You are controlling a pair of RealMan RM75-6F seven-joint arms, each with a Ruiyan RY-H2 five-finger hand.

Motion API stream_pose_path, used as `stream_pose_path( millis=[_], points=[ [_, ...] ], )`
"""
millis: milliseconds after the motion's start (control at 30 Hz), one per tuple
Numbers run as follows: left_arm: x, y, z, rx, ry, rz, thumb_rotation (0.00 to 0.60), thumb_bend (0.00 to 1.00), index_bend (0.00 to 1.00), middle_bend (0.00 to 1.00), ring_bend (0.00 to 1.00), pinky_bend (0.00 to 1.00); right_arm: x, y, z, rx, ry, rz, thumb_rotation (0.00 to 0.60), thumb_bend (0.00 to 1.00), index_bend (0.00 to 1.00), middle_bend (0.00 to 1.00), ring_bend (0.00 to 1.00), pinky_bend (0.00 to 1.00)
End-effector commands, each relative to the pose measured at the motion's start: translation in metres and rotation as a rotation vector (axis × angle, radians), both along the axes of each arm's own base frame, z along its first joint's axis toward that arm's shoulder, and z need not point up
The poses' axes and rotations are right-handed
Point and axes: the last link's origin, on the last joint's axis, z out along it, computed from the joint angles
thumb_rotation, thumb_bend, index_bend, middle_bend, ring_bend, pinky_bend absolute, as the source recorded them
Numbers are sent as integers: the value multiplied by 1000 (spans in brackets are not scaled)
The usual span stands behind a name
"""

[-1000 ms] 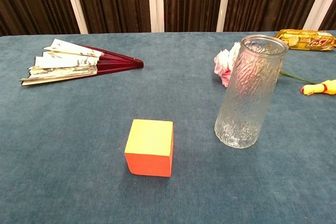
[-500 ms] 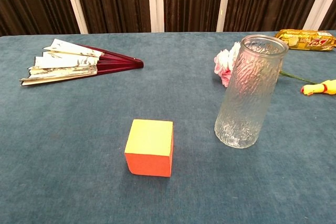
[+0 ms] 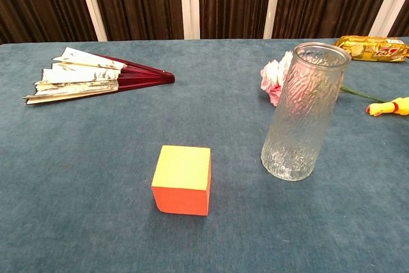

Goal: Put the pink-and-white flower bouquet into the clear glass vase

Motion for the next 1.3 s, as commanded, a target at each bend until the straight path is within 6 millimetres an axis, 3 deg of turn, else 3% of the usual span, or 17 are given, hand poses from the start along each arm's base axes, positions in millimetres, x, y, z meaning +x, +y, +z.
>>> stream_pose_path(
  millis=[33,267,533,967,1300],
  points=[
    [0,0,-1,-1,2,4,600,249,87,0,0,23,10,-32,-6,53,-15,-7,600,66,101,42,13,0],
    [0,1,-2,12,19,23,600,249,86,0,0,23,25,-76,-31,118,-13,-20,600,65,100,42,13,0],
    [1,-1,-4,22,43,40,600,249,87,0,0,23,45,-110,-63,158,-43,-23,600,66,100,42,13,0],
    [0,-4,-3,46,70,67,600,249,87,0,0,23,53,-140,-102,249,-21,-47,600,65,101,43,13,0],
    [1,-4,-5,49,89,83,600,249,87,0,0,23,49,-157,-125,285,-40,-85,600,66,101,42,13,0]
  ],
)
